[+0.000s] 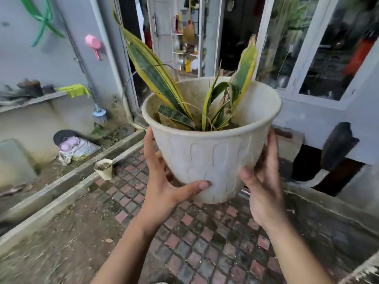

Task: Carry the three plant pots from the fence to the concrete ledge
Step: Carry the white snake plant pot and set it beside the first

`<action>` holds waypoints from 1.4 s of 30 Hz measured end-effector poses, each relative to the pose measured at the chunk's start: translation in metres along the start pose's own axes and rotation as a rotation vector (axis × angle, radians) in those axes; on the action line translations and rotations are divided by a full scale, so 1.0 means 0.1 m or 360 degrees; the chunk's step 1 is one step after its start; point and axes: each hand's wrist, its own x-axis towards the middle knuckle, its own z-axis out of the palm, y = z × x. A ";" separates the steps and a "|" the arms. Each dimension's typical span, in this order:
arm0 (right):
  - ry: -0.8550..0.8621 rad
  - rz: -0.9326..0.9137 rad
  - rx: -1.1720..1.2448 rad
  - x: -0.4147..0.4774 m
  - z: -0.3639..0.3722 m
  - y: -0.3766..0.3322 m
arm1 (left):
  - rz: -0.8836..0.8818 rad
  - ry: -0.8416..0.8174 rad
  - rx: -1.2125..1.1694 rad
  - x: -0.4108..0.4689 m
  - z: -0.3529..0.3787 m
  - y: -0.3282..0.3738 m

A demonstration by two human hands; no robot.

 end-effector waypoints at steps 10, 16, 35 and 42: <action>-0.0369 0.0147 0.0206 1.42 0.22 1.20 | -0.0067 0.0431 0.0146 0.96 -0.30 -0.76; -0.0640 0.0202 0.0345 2.48 0.32 1.83 | -0.0079 0.0717 0.0275 1.67 -0.29 -1.17; -0.0832 0.0463 0.0518 4.67 2.56 4.62 | -0.0347 0.1009 0.0384 3.75 -2.61 -3.27; -0.0798 0.0563 0.0592 5.44 3.17 5.76 | -0.0507 0.0965 0.0441 4.63 -3.33 -4.30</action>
